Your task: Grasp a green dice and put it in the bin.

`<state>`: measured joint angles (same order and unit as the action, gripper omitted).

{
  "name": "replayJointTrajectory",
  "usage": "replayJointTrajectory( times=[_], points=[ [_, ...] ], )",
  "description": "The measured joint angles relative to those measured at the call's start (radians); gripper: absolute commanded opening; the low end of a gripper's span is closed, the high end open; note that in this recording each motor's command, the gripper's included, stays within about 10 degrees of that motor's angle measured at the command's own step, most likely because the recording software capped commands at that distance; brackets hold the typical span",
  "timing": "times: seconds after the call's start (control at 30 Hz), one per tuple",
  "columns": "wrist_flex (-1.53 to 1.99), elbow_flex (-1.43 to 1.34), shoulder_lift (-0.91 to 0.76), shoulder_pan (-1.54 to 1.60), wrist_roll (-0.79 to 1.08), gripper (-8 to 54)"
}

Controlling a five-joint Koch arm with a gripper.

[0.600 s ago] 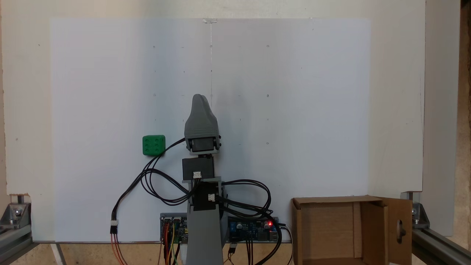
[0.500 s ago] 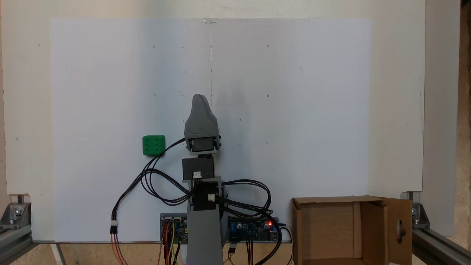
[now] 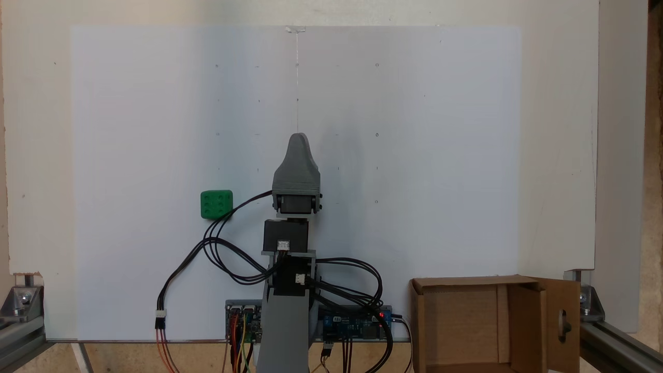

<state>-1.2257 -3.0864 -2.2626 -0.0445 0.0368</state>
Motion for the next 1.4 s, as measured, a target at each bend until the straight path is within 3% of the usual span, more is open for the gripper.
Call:
replayJointTrajectory(
  times=[0.77, 1.0, 1.4],
  points=[
    [0.005, 0.003, 0.000, 0.008, 0.000, 43.1],
    [0.403, 0.115, 0.000, 0.009, 0.000, 43.1],
    [1.230, 0.600, 0.000, 0.124, -0.028, 43.2]
  ],
)
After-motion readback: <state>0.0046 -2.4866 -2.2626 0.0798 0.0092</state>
